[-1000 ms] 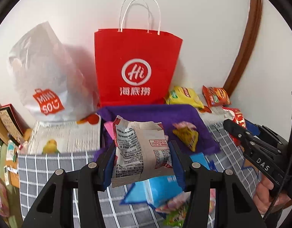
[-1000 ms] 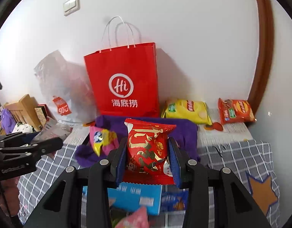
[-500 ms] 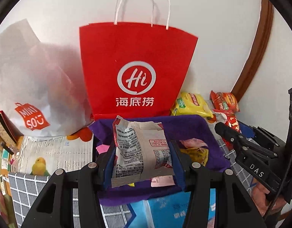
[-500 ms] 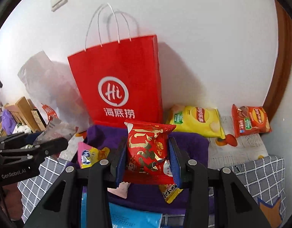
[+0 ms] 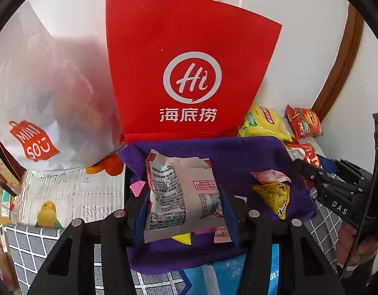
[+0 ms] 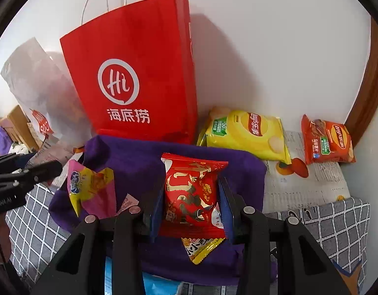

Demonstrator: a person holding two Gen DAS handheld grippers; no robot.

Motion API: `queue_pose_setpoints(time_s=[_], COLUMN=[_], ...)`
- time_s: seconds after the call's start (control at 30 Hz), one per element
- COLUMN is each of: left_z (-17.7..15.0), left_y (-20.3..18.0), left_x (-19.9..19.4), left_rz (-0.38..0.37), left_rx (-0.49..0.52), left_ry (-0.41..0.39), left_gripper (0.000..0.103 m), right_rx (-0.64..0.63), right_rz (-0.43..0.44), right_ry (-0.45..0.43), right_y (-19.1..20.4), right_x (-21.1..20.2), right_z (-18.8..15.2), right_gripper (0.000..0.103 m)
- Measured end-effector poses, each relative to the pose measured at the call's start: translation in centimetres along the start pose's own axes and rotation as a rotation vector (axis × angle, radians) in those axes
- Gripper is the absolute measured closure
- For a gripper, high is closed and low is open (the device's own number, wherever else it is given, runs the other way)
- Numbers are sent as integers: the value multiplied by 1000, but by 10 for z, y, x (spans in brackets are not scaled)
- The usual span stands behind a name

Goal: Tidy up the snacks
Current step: 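Carry both held packets up over the purple towel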

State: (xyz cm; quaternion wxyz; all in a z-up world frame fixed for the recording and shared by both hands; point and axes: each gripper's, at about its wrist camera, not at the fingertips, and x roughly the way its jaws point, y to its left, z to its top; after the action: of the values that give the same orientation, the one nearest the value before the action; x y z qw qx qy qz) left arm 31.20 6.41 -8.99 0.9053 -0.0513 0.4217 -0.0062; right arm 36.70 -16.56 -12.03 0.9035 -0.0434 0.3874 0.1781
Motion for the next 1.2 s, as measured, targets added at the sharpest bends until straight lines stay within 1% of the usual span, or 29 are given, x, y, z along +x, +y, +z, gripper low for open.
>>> queue_pose_setpoints(time_s=[0.2,0.33,0.43,0.97,1.1,1.2], left_z=[0,1,1,1,2,1], left_y=[2,4,6,14,16,15], left_x=[0,2,3,8,8,11], left_rz=[7,3,-13,16,-15,-11], left_rx=[-6,-18,-29,-51,-62,-56], left_ry=[-1,7,17,42,56,64], left_gripper=[53,53,53,53,53,53], right_rx=[-13,-10,-20,-33,-25,-34], right_rz=[5,35,22,25,39,46], right_ry=[6,14,11,50,79,104], right_y=[0,0,0,1,2,5], right_x=[0,-2,-2,5,12,20], right_z=[0,0,-1,-3,-4,-6], right_gripper=[62,62,62,62,62,62])
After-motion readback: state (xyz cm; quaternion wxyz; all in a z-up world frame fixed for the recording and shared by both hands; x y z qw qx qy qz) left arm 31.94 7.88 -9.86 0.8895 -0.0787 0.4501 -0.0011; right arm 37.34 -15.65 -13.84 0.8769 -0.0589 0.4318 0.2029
